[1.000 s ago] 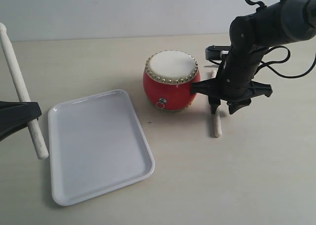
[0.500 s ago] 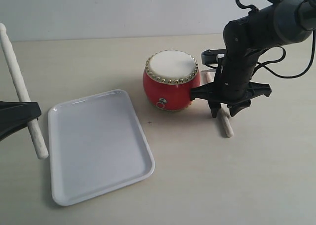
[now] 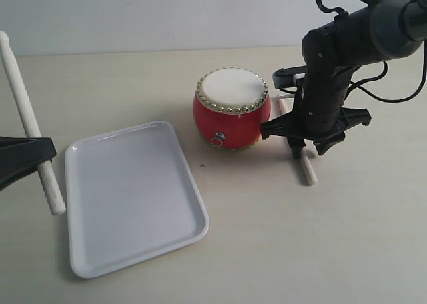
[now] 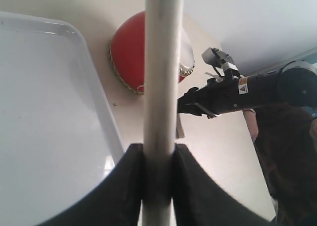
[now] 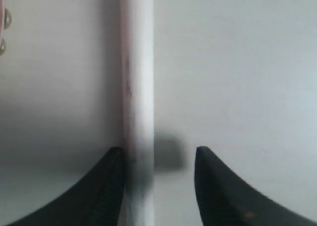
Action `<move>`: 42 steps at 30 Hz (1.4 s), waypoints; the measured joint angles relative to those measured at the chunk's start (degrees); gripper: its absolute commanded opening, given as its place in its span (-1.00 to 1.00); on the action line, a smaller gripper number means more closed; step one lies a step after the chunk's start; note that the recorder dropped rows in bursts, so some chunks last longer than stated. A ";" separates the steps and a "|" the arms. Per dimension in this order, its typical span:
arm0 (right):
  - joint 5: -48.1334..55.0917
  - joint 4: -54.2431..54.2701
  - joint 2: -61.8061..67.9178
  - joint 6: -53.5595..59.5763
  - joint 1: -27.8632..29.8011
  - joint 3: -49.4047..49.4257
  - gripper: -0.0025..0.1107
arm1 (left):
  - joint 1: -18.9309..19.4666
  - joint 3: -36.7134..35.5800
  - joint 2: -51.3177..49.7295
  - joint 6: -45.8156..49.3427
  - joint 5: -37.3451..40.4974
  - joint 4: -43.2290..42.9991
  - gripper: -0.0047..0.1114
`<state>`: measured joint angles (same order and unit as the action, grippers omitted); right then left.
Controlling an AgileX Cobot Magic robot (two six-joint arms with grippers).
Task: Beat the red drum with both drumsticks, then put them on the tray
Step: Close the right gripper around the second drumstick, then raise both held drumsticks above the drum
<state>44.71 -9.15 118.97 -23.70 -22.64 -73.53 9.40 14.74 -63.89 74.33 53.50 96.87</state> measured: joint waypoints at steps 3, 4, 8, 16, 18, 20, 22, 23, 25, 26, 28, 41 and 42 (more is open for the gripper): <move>0.00 1.03 0.00 2.91 0.00 0.00 -0.19 | 0.00 0.00 0.00 0.00 0.00 0.00 -0.92; 0.00 1.38 0.00 3.75 0.00 0.00 -0.19 | 0.00 0.00 0.00 0.00 0.00 0.00 -0.92; 0.00 2.03 0.00 4.60 0.00 0.00 -0.19 | 0.00 0.00 0.00 0.00 0.00 0.00 -0.92; 0.00 3.11 0.00 5.37 0.00 0.00 -0.33 | 0.00 0.00 0.00 0.00 0.11 0.00 -0.92; 0.00 3.11 0.00 6.03 0.00 0.00 -0.42 | 0.00 0.00 0.00 0.00 0.20 0.00 -0.92; 0.00 3.11 0.00 6.39 0.00 0.00 -0.48 | 0.00 0.00 0.00 0.00 0.56 0.00 -0.92; 0.03 3.11 0.00 6.48 0.00 0.00 -0.48 | 0.00 0.00 0.00 0.00 0.57 0.00 -0.92; 0.14 3.11 0.00 6.48 0.00 0.00 -0.48 | 0.00 0.00 0.00 0.00 0.57 0.00 -0.92; 0.41 3.23 0.00 6.50 0.00 0.00 -0.52 | 0.00 0.00 0.00 0.00 0.57 0.00 -0.92; 0.53 3.23 0.00 6.61 0.00 0.00 -0.56 | 0.00 0.00 0.00 0.00 0.57 0.00 -0.92; 0.52 3.23 0.00 6.61 0.00 0.00 -0.69 | 0.00 0.00 0.00 0.00 0.57 0.00 -0.92; 3.47 0.23 -0.59 5.71 0.00 0.00 -0.96 | 0.00 0.00 0.00 0.00 0.64 0.00 -0.92; 4.18 -0.81 -1.31 5.57 0.00 0.00 -0.96 | 0.00 0.00 0.00 0.00 0.64 0.00 -0.92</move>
<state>48.88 -9.96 117.66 -18.14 -22.64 -73.53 9.40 14.74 -63.89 74.33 54.15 96.87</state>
